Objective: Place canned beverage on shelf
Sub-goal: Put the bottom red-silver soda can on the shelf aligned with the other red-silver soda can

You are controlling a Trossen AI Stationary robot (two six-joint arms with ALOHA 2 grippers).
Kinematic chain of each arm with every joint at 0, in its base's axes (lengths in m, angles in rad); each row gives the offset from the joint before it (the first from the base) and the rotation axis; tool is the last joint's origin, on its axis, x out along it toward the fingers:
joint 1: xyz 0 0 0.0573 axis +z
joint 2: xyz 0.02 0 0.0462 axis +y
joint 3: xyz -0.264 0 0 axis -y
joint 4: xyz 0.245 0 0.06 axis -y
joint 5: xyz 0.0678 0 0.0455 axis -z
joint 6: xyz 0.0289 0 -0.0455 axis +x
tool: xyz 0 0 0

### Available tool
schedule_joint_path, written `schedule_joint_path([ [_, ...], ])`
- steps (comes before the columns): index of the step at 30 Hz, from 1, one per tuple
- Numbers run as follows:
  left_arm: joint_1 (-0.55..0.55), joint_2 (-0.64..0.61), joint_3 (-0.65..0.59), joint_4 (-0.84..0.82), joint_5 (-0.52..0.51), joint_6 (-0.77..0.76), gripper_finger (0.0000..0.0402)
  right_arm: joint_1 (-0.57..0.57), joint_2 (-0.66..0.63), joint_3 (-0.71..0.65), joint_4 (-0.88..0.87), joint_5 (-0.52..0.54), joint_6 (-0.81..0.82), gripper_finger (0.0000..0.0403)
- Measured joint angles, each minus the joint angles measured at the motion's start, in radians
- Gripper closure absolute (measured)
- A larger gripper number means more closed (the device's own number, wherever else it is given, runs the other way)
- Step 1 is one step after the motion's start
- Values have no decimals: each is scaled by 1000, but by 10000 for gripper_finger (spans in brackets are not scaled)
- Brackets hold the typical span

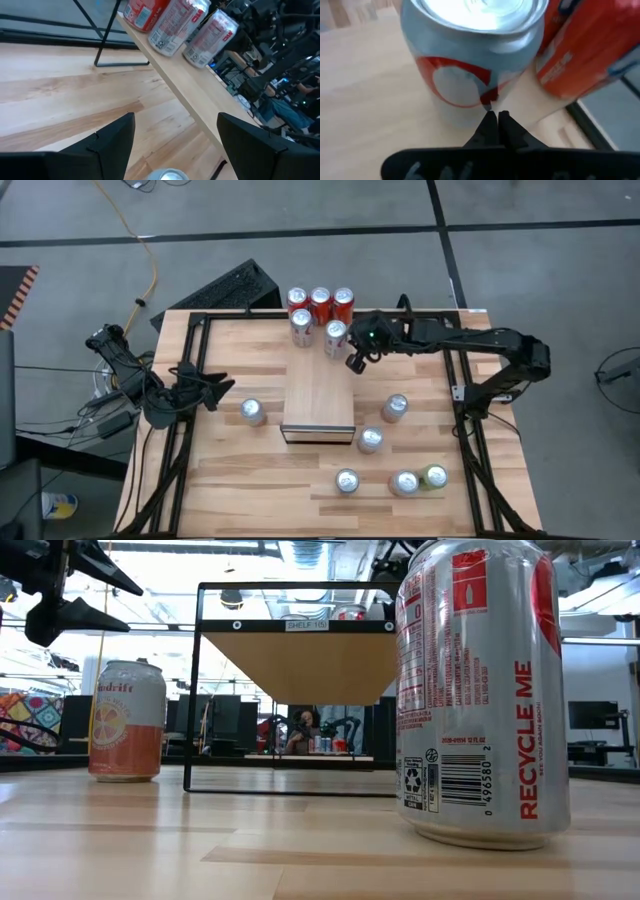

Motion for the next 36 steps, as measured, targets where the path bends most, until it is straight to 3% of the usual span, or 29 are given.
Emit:
schedule_joint_path([
  [8, 0, 0, 0, 0, -15, 2, 132, -25, -8, 0, 30, 2, 25, 402],
  [19, 0, 0, 0, 0, -14, 3, 132, 61, -36, 0, 67, 3, 56, 402],
  [36, 0, 0, 0, -16, -14, 3, 132, -18, -18, 0, 148, 1, 24, 402],
])
